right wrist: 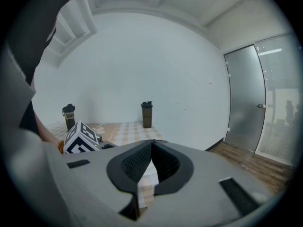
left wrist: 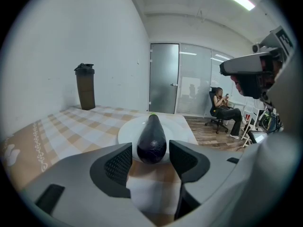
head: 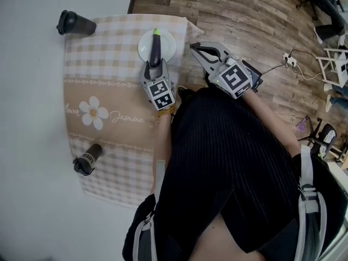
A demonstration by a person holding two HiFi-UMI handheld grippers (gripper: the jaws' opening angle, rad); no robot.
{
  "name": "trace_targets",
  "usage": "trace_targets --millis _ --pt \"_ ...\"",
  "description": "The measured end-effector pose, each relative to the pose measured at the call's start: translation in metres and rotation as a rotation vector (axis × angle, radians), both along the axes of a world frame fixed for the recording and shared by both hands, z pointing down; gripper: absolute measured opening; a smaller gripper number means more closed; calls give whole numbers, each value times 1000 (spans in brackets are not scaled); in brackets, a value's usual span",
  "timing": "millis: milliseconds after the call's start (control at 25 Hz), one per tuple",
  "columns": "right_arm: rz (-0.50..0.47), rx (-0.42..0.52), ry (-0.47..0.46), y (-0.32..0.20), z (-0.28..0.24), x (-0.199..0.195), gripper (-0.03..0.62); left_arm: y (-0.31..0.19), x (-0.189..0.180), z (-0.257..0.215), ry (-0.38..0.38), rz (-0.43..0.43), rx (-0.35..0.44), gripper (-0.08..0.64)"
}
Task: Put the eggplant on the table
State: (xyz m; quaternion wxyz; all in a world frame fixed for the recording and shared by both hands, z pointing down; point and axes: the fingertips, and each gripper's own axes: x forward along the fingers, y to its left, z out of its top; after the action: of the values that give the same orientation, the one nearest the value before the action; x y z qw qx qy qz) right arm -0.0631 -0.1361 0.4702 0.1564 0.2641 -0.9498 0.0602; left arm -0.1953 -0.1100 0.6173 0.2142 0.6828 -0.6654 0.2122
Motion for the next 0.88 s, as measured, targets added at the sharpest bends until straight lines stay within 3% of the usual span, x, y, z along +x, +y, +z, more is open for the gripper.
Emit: trace_targets --millis 680,880 --pt "-39 -9 -3 5 3 -5 6 14 -2 -11 54 -21 53 295" --pt "-50 -12 -7 6 4 -6 6 15 -9 -34 19 -61 136 295"
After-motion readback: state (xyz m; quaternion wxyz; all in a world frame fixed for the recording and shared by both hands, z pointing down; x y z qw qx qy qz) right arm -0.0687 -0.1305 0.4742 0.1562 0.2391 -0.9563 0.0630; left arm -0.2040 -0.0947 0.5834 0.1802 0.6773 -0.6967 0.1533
